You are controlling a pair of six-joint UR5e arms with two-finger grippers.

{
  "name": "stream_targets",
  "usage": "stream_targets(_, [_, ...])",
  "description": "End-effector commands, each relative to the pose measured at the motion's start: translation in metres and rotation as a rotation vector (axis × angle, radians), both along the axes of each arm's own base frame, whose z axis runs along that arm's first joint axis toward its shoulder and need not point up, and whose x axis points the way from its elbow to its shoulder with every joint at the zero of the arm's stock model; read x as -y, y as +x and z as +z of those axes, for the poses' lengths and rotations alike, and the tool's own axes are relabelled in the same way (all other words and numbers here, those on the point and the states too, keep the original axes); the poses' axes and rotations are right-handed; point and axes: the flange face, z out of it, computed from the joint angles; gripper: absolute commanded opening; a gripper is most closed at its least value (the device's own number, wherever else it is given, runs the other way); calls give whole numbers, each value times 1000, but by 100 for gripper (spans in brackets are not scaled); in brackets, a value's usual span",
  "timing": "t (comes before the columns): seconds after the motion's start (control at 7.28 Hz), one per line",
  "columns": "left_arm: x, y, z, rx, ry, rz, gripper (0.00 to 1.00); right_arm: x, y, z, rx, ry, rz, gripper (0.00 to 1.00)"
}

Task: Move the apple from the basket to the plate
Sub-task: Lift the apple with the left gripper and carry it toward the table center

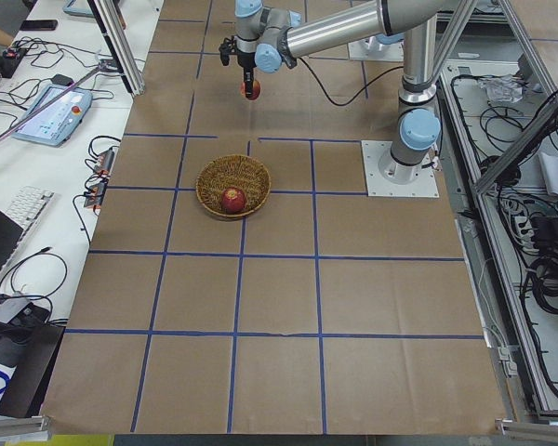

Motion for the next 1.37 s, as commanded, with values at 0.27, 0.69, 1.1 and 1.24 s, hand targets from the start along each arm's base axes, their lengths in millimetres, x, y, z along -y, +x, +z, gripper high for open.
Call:
stream_targets(0.27, [9,-97,-66,22,43,-24,66,0,0,0,0,0,0,100])
stream_targets(0.69, [10,-98,-76,19,55,-27,67,0,0,0,0,0,0,100])
stream_targets(1.1, [12,-99,-85,21,67,-28,67,0,0,0,0,0,0,100])
stream_targets(1.24, [10,-98,-88,25,72,-30,72,0,0,-1,0,1,0,100])
